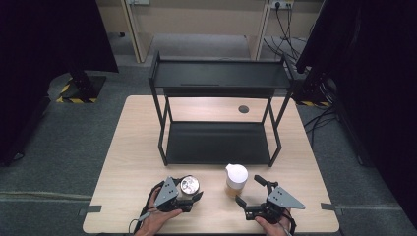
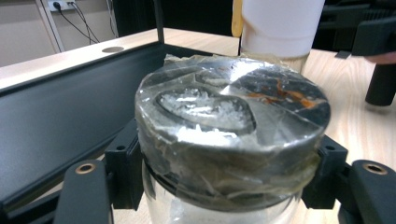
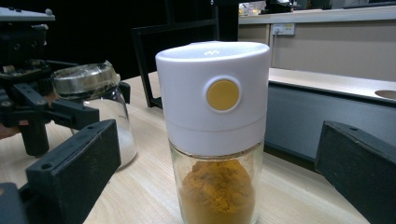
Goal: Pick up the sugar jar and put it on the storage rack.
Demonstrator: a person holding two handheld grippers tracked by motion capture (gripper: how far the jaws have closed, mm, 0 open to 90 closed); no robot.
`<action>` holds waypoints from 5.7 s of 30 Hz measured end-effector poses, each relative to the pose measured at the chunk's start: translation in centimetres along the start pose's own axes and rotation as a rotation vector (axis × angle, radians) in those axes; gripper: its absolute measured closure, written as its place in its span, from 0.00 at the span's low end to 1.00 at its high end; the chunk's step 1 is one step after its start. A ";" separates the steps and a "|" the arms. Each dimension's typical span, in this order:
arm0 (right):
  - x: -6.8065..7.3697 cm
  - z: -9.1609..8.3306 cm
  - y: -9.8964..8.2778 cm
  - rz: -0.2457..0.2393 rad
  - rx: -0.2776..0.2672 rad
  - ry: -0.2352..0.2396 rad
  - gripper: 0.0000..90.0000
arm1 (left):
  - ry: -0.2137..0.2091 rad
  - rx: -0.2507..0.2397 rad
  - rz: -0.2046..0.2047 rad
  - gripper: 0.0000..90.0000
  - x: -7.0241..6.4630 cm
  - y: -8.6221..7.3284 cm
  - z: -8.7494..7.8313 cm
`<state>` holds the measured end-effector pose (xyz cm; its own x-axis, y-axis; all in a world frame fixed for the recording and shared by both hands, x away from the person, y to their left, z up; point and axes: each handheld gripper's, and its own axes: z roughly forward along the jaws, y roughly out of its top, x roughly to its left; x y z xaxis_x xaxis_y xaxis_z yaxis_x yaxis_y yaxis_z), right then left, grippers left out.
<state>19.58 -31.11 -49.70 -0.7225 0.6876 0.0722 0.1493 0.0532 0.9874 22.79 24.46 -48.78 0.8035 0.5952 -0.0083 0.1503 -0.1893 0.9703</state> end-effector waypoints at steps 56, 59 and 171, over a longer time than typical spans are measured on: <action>0.0 -0.1 -0.2 0.007 -0.009 -0.006 0.01 | -0.056 -0.066 -0.015 0.38 3.7 10.6 -2.5; -0.1 -0.1 -0.2 0.006 -0.009 -0.006 0.01 | -0.054 -0.065 -0.009 0.38 3.8 11.3 -2.5; -0.3 0.0 -0.2 0.018 -0.006 0.017 0.01 | 0.390 -0.101 -0.057 0.38 10.3 33.1 7.1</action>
<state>19.82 -31.33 -49.98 -0.7309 0.6762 0.0925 0.1583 0.0362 0.9867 40.11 18.73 -18.47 0.5135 0.8580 0.0105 0.1157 -0.0814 0.9899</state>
